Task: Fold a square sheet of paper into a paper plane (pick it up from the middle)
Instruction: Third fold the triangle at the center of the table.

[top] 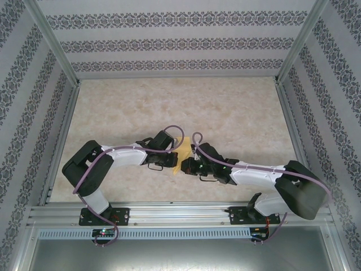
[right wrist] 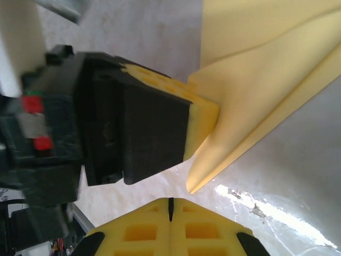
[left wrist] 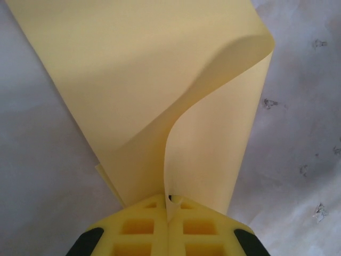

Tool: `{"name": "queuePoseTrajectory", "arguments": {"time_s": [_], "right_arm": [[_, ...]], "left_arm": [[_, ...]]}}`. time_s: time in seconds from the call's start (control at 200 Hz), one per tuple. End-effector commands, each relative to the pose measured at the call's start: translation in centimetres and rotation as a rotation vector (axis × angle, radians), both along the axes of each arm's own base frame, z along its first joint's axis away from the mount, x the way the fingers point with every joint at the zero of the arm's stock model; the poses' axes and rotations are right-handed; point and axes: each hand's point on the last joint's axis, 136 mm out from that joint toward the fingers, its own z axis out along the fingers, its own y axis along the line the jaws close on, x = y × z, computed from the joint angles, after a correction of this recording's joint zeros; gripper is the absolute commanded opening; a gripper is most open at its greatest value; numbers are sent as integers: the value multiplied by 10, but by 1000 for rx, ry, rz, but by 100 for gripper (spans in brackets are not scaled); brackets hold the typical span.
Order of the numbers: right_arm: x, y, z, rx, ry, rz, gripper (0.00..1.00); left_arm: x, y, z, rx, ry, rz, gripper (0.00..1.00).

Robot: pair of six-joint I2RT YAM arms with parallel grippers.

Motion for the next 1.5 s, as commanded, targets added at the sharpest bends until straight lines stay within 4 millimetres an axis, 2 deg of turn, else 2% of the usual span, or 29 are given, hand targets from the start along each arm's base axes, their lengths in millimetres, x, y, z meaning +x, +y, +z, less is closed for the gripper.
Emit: {"name": "queuePoseTrajectory", "arguments": {"time_s": [0.0, 0.07, 0.135, 0.26, 0.38, 0.43, 0.515, 0.724, 0.879, 1.049, 1.299, 1.494], "right_arm": [[4, 15, -4, 56, 10, -36, 1], [5, 21, -7, 65, 22, -28, 0], [9, 17, -11, 54, 20, -56, 0], [33, -9, 1, 20, -38, -136, 0], [66, -46, 11, -120, -86, -205, 0], [77, -53, 11, -149, -81, -197, 0], [92, -48, 9, -140, -58, -151, 0], [118, -25, -9, -162, 25, -44, 0], [126, -22, -32, -253, 73, 10, 1], [120, -28, -58, -349, 139, 62, 1], [118, -30, -62, -374, 142, 79, 1], [117, -28, -63, -363, 145, 81, 1]], "left_arm": [[-14, 24, -32, 113, 88, 23, 3], [-13, 26, -30, 128, 83, 11, 3], [-13, 27, -29, 140, 82, -2, 3], [-14, 26, -29, 136, 84, -13, 3], [-15, 23, -30, 124, 87, -14, 3], [-14, 24, -29, 123, 85, -13, 3], [-14, 24, -27, 124, 82, -15, 3], [-13, 23, -25, 126, 77, -15, 4], [-13, 23, -25, 129, 76, -20, 4], [-10, 23, -20, 133, 68, -23, 4], [-3, 17, -7, 110, 29, -32, 4], [-1, 14, -9, 106, 32, -43, 4]]}}
